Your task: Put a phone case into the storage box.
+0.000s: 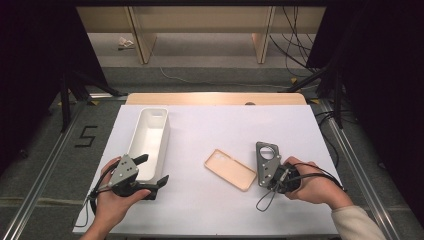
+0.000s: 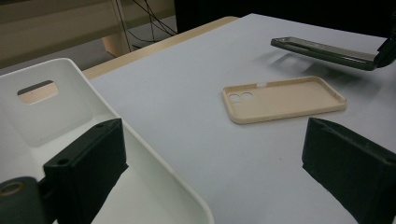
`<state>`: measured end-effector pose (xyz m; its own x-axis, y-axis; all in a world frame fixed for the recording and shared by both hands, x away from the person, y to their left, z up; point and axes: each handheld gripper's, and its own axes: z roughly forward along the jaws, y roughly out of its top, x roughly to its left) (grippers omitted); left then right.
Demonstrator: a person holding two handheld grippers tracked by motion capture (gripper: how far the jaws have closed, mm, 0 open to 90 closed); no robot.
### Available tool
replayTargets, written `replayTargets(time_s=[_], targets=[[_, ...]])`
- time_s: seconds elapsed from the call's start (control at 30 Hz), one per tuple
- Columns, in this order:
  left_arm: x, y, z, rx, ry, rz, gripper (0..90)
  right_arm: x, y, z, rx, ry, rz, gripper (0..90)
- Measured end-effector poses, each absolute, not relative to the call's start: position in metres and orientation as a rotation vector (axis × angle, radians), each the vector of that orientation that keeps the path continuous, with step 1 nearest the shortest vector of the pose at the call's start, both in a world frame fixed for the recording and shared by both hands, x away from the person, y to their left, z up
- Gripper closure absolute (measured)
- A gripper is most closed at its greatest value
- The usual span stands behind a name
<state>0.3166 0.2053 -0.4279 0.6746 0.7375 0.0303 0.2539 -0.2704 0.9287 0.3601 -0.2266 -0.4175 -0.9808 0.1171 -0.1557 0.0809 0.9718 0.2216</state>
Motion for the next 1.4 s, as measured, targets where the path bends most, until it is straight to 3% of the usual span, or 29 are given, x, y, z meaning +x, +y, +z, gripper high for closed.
replayTargets(time_s=[0.8,1.4], targets=[[0.316,0.201,-0.423,1.824,0.786,0.576,8.4,0.361,-0.224,-0.407,0.197,2.815,0.735,89.0],[0.336,0.167,-0.401,1.841,0.736,0.524,9.9,0.357,-0.208,-0.411,0.189,2.754,0.938,88.9]])
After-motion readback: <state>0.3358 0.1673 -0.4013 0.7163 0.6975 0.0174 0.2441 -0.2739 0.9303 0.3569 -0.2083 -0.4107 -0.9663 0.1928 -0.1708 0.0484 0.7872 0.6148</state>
